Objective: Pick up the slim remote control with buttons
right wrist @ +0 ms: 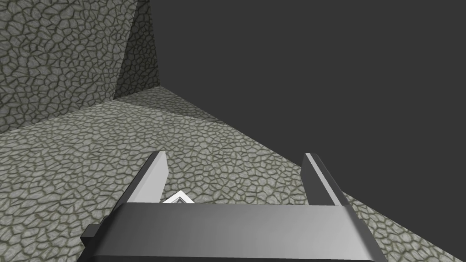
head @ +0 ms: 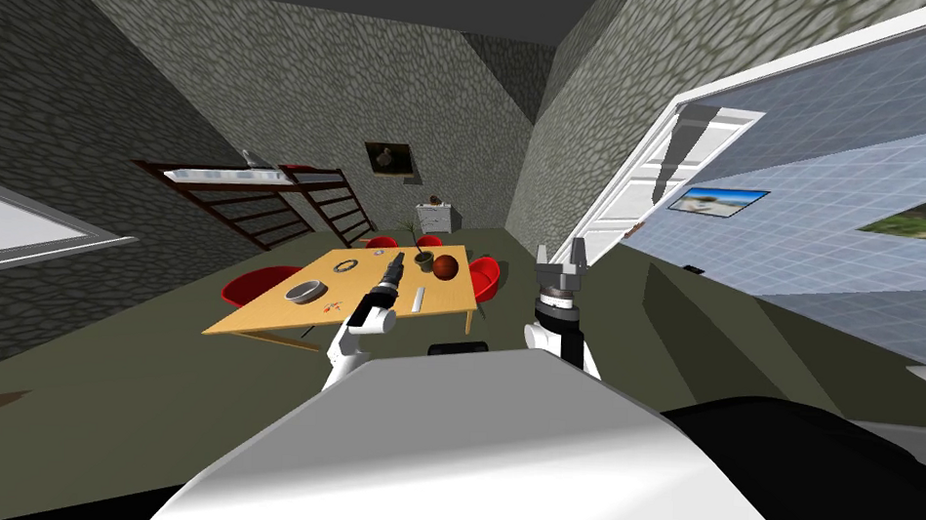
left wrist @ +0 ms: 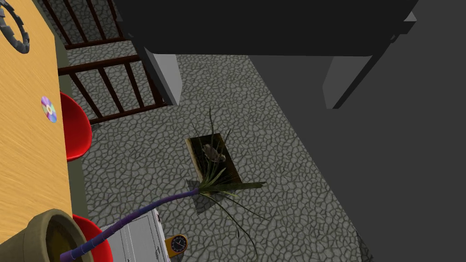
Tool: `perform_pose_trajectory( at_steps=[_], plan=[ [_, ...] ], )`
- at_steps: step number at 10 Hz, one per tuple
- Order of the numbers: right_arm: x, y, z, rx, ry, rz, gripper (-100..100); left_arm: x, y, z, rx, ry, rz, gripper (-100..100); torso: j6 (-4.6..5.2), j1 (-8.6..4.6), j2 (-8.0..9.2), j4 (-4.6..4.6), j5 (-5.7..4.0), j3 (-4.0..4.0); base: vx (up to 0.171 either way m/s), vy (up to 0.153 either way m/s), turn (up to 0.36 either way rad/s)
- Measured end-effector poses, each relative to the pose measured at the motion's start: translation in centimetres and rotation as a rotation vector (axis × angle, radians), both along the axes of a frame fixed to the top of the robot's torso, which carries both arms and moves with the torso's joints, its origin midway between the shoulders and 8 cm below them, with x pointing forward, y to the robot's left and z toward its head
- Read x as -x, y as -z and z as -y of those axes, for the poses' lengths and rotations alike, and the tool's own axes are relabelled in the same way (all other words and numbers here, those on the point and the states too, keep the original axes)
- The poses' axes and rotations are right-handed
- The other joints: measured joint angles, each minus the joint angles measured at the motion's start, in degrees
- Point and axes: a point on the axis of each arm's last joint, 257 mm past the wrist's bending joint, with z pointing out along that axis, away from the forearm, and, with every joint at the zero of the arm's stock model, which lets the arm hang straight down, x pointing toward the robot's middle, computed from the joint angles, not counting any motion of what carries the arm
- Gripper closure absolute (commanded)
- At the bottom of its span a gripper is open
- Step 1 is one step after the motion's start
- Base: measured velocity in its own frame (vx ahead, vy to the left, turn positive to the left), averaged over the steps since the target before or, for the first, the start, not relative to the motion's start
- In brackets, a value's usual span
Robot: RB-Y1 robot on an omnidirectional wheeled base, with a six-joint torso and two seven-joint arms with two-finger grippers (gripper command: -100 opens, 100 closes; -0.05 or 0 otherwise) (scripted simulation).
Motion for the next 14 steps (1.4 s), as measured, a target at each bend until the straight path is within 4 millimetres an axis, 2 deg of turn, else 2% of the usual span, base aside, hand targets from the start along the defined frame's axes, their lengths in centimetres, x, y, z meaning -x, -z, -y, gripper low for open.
perform_pose_trajectory(
  at_steps=[8,11,14],
  plan=[
    [0.0,0.0,0.0,0.0,0.0,0.0,0,-4.7,8.4,0.3,-0.078,0.022,-0.275,-100,0.0,0.01,-0.01,0.0,0.0,-0.01,-0.006,0.065,-0.058],
    [0.0,0.0,0.0,0.0,0.0,0.0,0,-5.5,12.3,0.1,-0.103,0.036,-0.391,-100,-0.02,-0.01,0.0,-0.01,0.01,0.0,-0.008,0.059,-0.063],
    [0.0,0.0,0.0,0.0,0.0,0.0,0,-5.8,14.6,-0.1,-0.121,0.048,-0.473,-100,-0.02,-0.07,0.02,0.0,-0.01,0.01,-0.014,0.061,-0.115]
  ],
)
